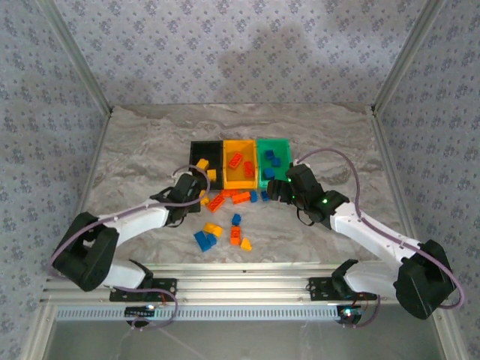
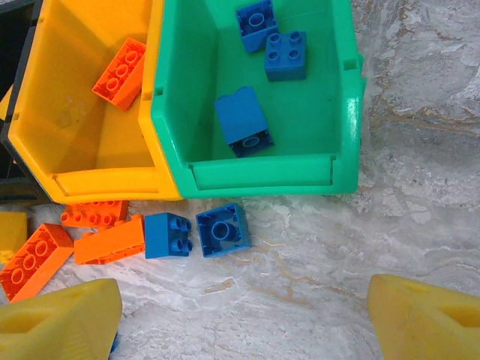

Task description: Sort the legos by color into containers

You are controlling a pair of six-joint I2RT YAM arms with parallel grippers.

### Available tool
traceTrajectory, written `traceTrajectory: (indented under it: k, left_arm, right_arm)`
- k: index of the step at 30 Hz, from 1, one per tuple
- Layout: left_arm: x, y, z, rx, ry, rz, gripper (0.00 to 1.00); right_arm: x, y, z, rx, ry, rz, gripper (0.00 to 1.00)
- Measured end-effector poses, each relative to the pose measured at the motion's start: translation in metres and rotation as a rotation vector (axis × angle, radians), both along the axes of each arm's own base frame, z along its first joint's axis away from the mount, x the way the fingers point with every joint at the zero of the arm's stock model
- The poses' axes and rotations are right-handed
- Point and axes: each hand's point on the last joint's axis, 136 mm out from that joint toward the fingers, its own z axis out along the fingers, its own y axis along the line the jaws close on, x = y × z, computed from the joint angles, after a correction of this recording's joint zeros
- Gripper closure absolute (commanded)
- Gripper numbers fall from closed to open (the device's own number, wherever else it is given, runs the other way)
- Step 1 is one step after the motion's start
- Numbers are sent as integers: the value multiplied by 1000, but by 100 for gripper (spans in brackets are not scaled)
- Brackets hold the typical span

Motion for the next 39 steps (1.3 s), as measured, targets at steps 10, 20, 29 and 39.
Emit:
traceTrajectory:
  k: [10,20,29,39]
  left_arm:
    - [-9,12,1,-2,12,32,43]
    - [-11,15,-23,6,86,45,75]
    - [9,-5,69,-124,-80,20,77]
    - [117,-56,105,-117,-151,26,78]
  right_arm:
    - [-1,-1,1,3,-4,0,13]
    - [-2,-4,9,21,-28,-8,13]
    - [0,-9,9,26,-28,-27,13]
    - [-2,-18,-2,23,0,-61,13]
